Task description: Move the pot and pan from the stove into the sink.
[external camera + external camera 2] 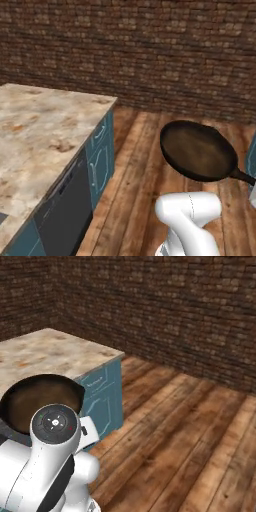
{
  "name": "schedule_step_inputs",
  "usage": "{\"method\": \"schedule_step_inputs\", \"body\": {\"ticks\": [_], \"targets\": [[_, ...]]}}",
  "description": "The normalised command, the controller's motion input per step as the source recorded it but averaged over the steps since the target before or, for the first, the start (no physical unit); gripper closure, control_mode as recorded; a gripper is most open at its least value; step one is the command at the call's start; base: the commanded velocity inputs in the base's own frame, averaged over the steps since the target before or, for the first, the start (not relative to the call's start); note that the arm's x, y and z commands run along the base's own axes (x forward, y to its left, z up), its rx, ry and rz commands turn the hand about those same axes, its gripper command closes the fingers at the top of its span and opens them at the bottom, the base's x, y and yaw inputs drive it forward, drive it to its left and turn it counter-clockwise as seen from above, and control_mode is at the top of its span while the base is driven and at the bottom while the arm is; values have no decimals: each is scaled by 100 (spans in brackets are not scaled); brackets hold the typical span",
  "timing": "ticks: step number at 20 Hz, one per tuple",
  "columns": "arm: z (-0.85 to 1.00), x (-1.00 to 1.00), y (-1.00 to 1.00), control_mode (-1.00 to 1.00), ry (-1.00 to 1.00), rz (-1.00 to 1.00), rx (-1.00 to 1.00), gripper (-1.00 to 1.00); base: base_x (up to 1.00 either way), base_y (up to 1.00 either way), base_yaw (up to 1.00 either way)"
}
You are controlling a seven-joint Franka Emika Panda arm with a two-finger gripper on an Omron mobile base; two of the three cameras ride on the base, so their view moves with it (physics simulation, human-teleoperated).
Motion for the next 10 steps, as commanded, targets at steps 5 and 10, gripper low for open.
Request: {"method": "schedule_step_inputs", "body": {"ticks": [5,10], "targets": [[0,0,0,100,0,0,0,100,-5,0,50],[0,0,0,100,0,0,0,100,-5,0,50]]}}
